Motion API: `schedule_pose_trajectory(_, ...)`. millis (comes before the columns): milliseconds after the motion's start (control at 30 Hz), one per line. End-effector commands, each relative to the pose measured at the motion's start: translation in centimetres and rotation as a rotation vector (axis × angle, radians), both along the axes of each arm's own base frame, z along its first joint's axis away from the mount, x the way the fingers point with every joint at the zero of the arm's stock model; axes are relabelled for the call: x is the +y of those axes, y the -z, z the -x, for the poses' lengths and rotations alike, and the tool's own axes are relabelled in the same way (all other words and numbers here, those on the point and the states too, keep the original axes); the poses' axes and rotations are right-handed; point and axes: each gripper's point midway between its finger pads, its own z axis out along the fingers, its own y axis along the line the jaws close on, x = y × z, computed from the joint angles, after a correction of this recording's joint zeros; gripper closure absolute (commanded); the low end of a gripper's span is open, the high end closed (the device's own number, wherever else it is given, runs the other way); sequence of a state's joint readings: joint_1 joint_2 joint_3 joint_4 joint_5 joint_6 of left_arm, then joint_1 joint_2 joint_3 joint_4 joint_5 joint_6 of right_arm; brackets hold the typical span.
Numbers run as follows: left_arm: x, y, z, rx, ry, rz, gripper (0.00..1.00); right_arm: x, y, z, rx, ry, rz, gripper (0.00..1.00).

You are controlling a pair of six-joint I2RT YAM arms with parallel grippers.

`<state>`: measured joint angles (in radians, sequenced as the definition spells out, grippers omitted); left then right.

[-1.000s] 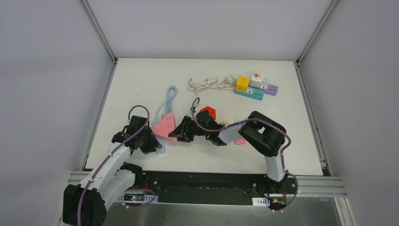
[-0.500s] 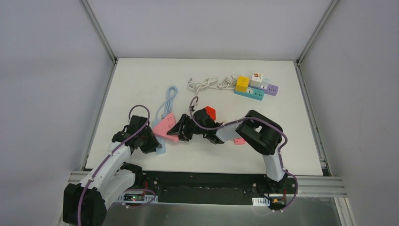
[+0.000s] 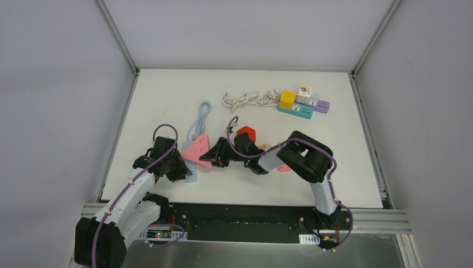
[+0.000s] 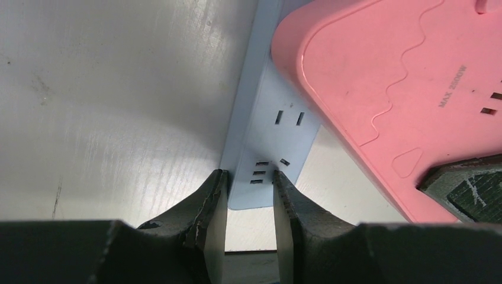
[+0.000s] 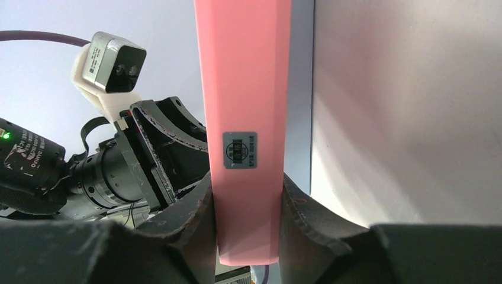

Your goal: Pull the plug off the socket

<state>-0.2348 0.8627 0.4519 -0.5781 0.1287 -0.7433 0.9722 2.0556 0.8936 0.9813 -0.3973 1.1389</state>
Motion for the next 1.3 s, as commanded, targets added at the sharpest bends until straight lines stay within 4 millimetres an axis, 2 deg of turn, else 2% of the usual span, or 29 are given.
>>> schedule_pose_trajectory(0, 0.2, 2.2, 1.5, 0.077, -0.002, -0.017, 0.7, 0.5, -4.4, 0.1, -0.09, -0.02, -0.16, 1.0)
schedule_pose_trajectory(233, 0.3, 2.0, 1.7, 0.076, -0.002, -0.017, 0.7, 0.0, -3.2, -2.1, 0.12, 0.098, -0.118, 1.0)
schedule_pose_trajectory(367, 0.3, 2.0, 1.7, 0.076, -0.003, -0.019, 0.7, -0.3, -3.1, -2.6, 0.174, 0.114, -0.107, 1.0)
schedule_pose_trajectory(467, 0.3, 2.0, 1.6, 0.078, -0.003, -0.018, 0.7, 0.2, -4.2, -2.3, 0.114, 0.064, -0.131, 1.0)
schedule_pose_trajectory(600, 0.3, 1.9, 1.6, 0.081, -0.001, -0.02, 0.7, 0.2, -7.5, -1.1, -0.076, -0.007, -0.244, 1.0)
schedule_pose_trajectory(667, 0.3, 2.0, 1.6, 0.082, -0.002, -0.021, 0.7, 0.2, -7.8, -0.9, -0.127, -0.023, -0.248, 1.0)
schedule_pose_trajectory(800, 0.3, 1.9, 1.6, 0.086, 0.002, -0.022, 0.7, 0.2, -7.2, -1.0, -0.132, -0.014, -0.233, 1.0)
schedule_pose_trajectory(1067, 0.3, 2.0, 1.6, 0.085, 0.003, -0.022, 0.71, 0.1, -3.6, -2.9, 0.158, 0.099, -0.077, 1.0)
schedule_pose_trajectory(1167, 0.3, 2.0, 1.6, 0.084, 0.004, -0.022, 0.71, 0.0, -4.2, -2.9, 0.135, 0.092, -0.072, 1.0)
schedule_pose_trajectory(1267, 0.3, 2.1, 1.6, 0.087, 0.002, -0.022, 0.71, -0.4, -5.8, -2.6, 0.03, 0.071, -0.131, 1.0)
